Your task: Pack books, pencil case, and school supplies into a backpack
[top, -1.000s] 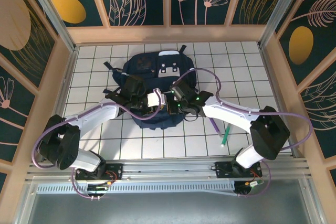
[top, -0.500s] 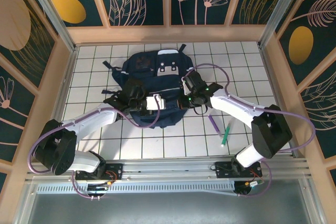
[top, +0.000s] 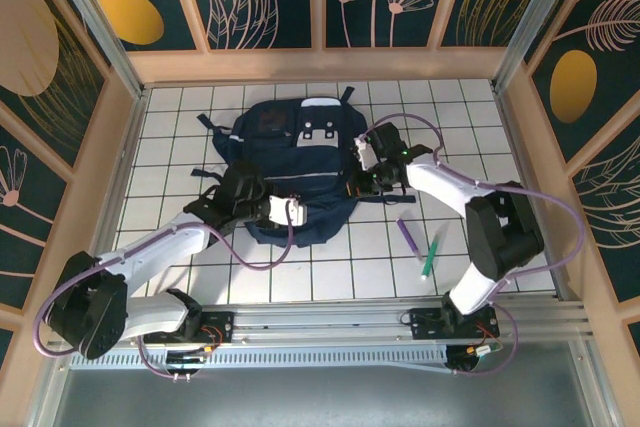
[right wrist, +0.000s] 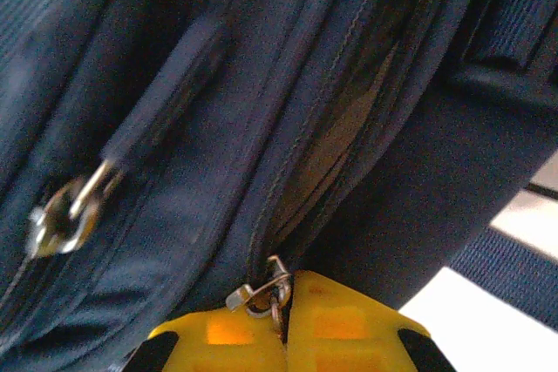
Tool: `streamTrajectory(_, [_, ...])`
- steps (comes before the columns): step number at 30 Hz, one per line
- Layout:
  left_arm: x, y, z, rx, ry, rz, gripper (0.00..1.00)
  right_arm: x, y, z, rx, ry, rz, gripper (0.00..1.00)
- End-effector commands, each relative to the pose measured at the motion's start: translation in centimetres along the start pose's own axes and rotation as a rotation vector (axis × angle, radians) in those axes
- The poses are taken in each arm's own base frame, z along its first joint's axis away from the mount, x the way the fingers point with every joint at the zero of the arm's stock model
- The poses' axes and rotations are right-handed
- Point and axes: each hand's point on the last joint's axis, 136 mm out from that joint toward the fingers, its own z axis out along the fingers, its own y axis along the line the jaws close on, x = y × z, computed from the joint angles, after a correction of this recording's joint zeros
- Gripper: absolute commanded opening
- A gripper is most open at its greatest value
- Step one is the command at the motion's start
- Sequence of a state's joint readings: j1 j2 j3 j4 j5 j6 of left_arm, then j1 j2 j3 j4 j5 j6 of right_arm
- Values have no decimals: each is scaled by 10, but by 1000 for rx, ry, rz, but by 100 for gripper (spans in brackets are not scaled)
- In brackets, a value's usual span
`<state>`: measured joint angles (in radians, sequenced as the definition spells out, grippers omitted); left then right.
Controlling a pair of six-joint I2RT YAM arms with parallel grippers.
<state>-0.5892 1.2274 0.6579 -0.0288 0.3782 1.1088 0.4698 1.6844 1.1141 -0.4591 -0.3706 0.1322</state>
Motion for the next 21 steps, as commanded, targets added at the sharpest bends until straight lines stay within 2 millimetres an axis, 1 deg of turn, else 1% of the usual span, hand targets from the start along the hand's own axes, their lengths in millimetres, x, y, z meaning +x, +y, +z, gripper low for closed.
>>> streamTrajectory(1, [23, -55, -15, 172, 62, -19, 0, -48, -122, -20, 376, -145, 146, 0])
streamTrajectory(4, [26, -63, -15, 197, 69, -7, 0, -62, -136, -11, 368, -144, 160, 0])
streamTrajectory(5, [27, -65, -14, 210, 73, -4, 0, -69, -134, -8, 338, -145, 139, 0])
streamTrajectory(6, [28, -66, -14, 219, 76, -1, 0, -73, -129, -4, 301, -144, 102, 0])
streamTrajectory(7, [28, -67, -14, 222, 77, 0, 0, -77, -119, -1, 247, -141, 42, 0])
streamTrajectory(8, [28, -66, -14, 220, 76, -1, 0, -79, -117, -1, 251, -134, -6, 0])
streamTrajectory(9, [27, -66, -14, 219, 75, -1, 0, -78, -114, -2, 250, -120, -53, 0])
streamTrajectory(11, [27, -64, -14, 214, 76, -11, 0, -71, -101, -5, 190, -92, -157, 0])
streamTrajectory(12, [26, -62, -14, 210, 78, -21, 0, -69, -95, -8, 164, -93, -177, 0])
streamTrajectory(15, [15, -43, -15, 140, 49, -92, 0, -67, -54, -18, 13, -131, -197, 0])
streamTrajectory(16, [9, -33, -17, 101, 28, -132, 17, -65, -37, -20, -35, -140, -209, 0])
streamTrajectory(17, [1, -21, -19, 56, -1, -180, 40, -61, -19, -21, -68, -142, -225, 0])
streamTrajectory(18, [-6, -12, -21, 26, -28, -219, 51, -58, -5, -21, -93, -142, -238, 0])
streamTrajectory(20, [-24, 6, -26, -23, -109, -313, 65, -51, 27, -23, -141, -141, -280, 0])
streamTrajectory(21, [-30, 14, -27, -43, -141, -357, 74, -49, 39, -23, -156, -141, -298, 0])
